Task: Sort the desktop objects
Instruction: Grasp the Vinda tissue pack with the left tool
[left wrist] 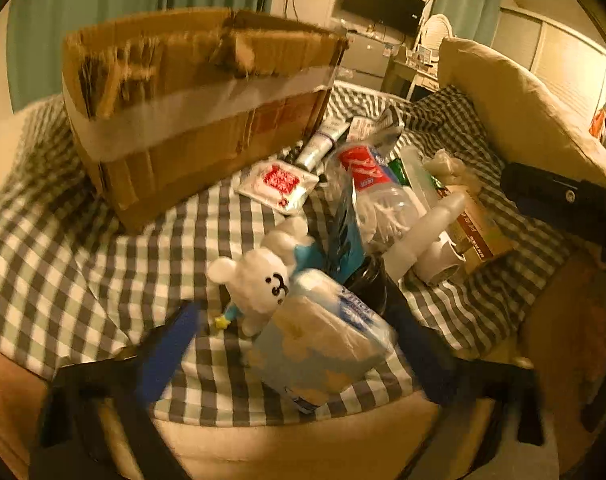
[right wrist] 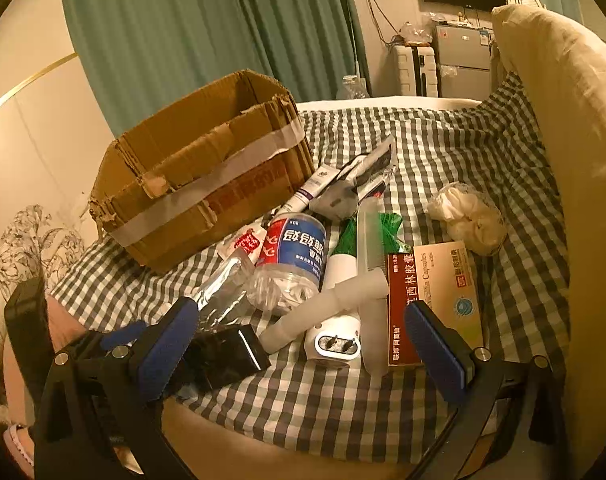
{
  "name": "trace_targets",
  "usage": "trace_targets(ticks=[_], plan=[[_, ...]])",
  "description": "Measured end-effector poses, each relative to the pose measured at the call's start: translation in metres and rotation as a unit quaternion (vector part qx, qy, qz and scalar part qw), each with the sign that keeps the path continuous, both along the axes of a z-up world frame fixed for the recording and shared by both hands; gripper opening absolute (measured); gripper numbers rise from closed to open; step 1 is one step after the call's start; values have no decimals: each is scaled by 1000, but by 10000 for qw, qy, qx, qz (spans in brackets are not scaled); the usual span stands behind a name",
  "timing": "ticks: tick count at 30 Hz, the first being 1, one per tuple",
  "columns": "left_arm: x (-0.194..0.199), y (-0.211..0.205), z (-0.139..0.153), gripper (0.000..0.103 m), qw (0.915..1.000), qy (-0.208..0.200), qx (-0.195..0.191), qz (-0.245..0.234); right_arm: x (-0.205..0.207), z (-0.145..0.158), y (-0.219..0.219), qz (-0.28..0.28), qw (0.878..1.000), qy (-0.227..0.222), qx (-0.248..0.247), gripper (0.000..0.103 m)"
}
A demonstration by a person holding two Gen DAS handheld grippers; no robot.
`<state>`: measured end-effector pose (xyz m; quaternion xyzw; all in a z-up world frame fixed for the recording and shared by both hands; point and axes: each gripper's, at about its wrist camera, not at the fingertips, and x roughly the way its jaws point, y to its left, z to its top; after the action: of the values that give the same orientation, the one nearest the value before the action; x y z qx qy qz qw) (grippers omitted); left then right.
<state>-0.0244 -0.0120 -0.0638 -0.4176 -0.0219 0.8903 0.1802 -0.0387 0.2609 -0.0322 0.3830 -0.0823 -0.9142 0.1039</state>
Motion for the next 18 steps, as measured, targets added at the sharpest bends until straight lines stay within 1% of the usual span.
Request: trace_targets(ticks=[1, 4, 5, 7, 9, 11, 13, 16, 18], plan=[[0, -1, -1, 61, 10000, -50, 55, -44, -1, -1, -1, 3, 10000, -23, 18, 103], [5, 4, 1, 59, 9997, 13, 3, -233, -2, -4, -4, 24, 10000, -75, 53, 103], [7, 6, 4, 59, 9995, 76, 14, -295, -2, -5, -5, 41, 9999, -88, 64, 103], [10, 8, 9, 58, 9993, 254, -49, -269, -3, -7, -7, 64, 9999, -109, 109, 103], [12, 5, 17, 58, 9991, 397, -20, -172, -4, -9, -8, 74, 9998, -132, 147, 103], [11, -3, 24, 58, 9986, 483, 193, -1, -7, -12, -8, 74, 9997, -196, 135, 103], [9, -9, 29, 59, 9979, 544, 305, 157, -12, -17, -7, 41, 9995, -279, 106, 103], [6, -14, 34, 58, 9967, 672, 269, 355, -24, -26, -6, -26, 9989, -455, 49, 103], [4, -17, 33, 59, 9965, 660, 282, 429, -33, -32, -6, -98, 9983, -561, 75, 101]])
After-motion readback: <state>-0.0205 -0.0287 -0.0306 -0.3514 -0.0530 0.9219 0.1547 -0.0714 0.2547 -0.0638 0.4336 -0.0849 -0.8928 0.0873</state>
